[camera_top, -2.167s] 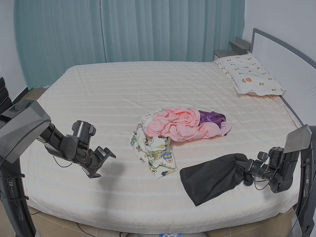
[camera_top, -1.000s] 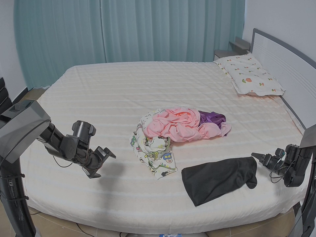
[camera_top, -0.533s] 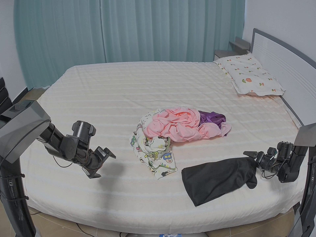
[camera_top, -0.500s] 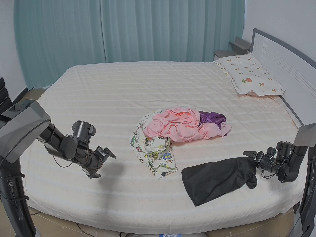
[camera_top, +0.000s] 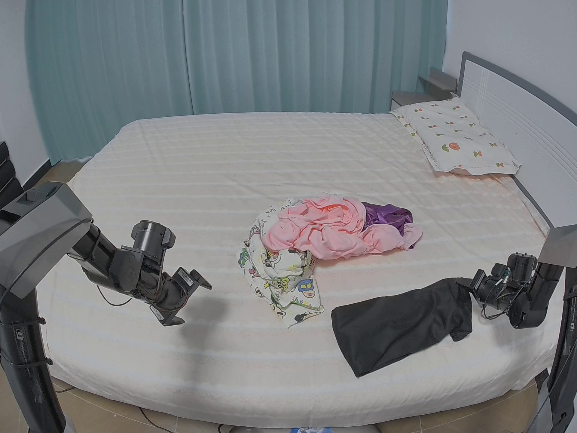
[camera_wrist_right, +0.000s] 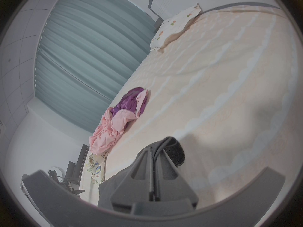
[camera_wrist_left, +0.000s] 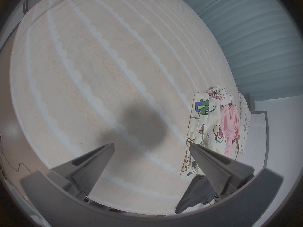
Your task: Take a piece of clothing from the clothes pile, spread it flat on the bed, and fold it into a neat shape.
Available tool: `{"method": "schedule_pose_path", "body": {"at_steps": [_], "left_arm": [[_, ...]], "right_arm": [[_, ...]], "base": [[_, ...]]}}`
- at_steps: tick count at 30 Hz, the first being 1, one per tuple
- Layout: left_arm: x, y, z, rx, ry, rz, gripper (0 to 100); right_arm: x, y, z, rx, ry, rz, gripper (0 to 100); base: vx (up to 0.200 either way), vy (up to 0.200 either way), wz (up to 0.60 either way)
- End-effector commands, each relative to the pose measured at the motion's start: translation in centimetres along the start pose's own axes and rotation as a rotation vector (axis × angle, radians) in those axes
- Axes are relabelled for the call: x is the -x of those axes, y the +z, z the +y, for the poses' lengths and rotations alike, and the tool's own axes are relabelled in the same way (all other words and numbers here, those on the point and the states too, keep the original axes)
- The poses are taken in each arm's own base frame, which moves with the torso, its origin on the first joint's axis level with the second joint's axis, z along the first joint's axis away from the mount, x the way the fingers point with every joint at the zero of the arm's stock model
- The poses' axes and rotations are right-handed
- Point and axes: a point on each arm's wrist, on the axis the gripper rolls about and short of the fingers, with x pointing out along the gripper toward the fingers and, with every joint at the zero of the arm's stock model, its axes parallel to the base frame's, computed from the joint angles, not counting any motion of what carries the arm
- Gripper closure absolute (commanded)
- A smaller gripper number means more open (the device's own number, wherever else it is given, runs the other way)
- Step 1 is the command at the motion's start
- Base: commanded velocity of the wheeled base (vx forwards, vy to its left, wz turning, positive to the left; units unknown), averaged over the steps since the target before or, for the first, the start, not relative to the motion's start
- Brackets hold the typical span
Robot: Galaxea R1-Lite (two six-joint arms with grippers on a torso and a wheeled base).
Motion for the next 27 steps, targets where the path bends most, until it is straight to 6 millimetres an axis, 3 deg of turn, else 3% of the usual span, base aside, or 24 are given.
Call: {"method": "schedule_pose_path", "body": {"at_steps": [1,9,10,23,27], "left_arm": [[0.0,0.0,0.0,0.000,-0.001,-0.001,0],[0.0,-0.1,0.0,-0.001,0.001,0.002,0],[0.0,-0.1,0.0,-0.001,0.001,0.002,0],[-0.1,-0.3,0.1,-0.008,0.006,0.005,0],[-0.2,-0.4,0.0,-0.008,0.005,0.003,0]], "right_arm": [[0.9,1.0,0.0,0.017,0.005,-0.055,100],[1.2,0.9,-0.1,0.031,0.013,-0.076,100],[1.3,0.9,-0.1,0.033,0.014,-0.077,0],[3.3,-0.3,-1.4,0.116,-0.045,-0.032,0],[3.7,-1.2,-1.9,0.153,-0.046,0.006,0]], "base": [[0.000,0.000,0.00],[0.000,0.000,0.00],[0.000,0.000,0.00],[0.000,0.000,0.00],[-0.200,0.000,0.00]]}}
